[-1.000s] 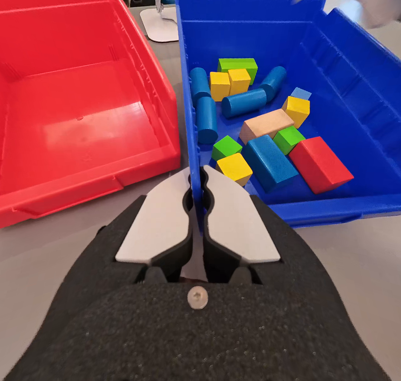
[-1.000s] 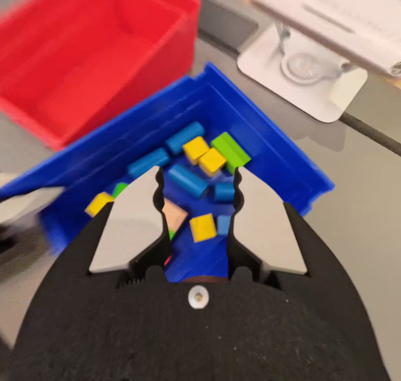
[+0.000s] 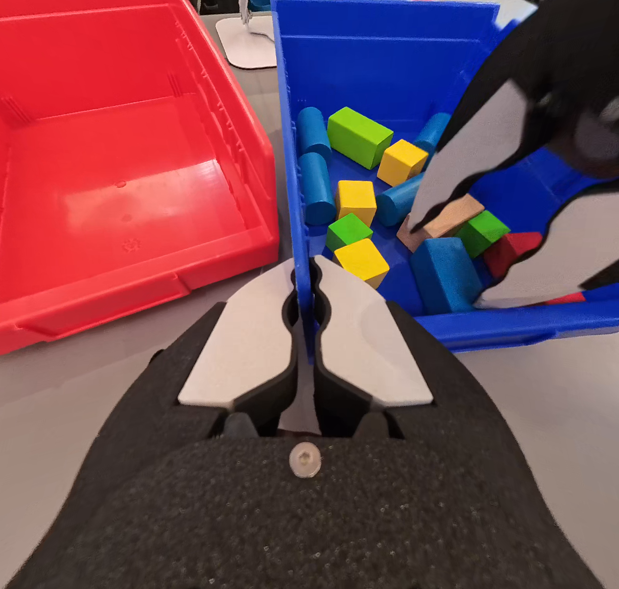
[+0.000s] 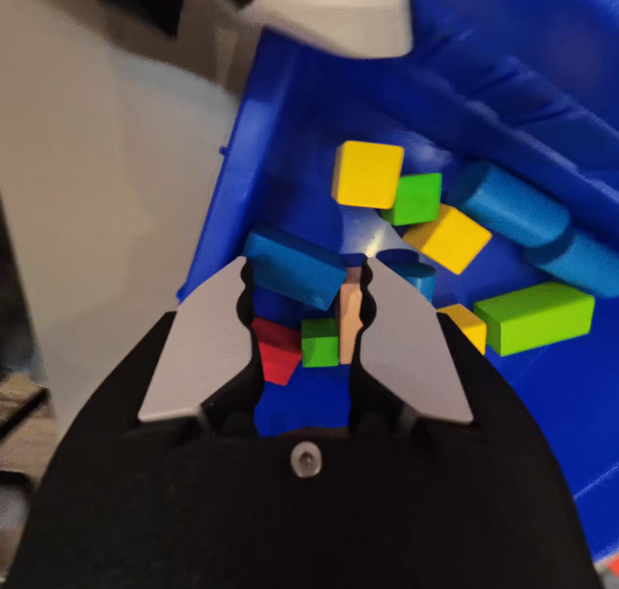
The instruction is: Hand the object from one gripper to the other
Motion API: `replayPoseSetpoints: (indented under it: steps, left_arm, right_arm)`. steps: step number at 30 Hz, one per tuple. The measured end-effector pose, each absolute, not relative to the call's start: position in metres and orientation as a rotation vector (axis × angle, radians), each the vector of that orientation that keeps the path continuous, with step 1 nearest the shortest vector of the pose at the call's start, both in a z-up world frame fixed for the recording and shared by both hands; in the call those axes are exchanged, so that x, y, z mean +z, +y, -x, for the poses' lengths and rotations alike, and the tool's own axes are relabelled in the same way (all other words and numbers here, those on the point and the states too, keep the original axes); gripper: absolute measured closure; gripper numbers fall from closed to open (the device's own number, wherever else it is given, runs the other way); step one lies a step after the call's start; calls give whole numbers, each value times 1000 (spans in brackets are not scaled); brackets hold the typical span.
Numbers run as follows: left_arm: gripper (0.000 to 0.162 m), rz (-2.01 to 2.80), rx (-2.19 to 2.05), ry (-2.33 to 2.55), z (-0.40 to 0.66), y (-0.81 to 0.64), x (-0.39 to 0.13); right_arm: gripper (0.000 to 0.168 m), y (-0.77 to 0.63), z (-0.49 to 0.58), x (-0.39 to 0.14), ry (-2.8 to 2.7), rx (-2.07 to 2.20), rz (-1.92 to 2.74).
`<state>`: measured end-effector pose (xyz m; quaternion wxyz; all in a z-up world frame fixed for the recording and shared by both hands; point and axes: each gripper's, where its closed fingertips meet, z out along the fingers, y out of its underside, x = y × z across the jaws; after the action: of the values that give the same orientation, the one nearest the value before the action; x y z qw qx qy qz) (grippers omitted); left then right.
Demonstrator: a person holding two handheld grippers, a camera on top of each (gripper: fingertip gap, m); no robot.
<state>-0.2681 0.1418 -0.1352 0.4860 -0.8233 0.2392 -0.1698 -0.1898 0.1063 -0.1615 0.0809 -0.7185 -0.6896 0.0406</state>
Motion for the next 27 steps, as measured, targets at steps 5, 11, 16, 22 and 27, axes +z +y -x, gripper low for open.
replayPoseSetpoints:
  steps: [5, 11, 16, 22, 27]
  left_arm:
    - [159, 2001, -404, 597, 268, 142, -135]
    - [159, 1997, -407, 603, 268, 142, -135]
    - [159, 1997, -413, 595, 268, 142, -135]
    - [159, 1998, -421, 581, 267, 142, -135]
    - [159, 1995, -432, 578, 267, 142, -135]
  right_arm:
    - [100, 138, 156, -170, -2151, 134, 2195]
    - [118, 229, 59, -151, -2100, -569, 2341]
    - [122, 252, 48, -155, -2150, -896, 2169]
    - [127, 229, 125, -175, -1998, -199, 2252]
    - [125, 225, 198, -123, -1560, 566, 2257]
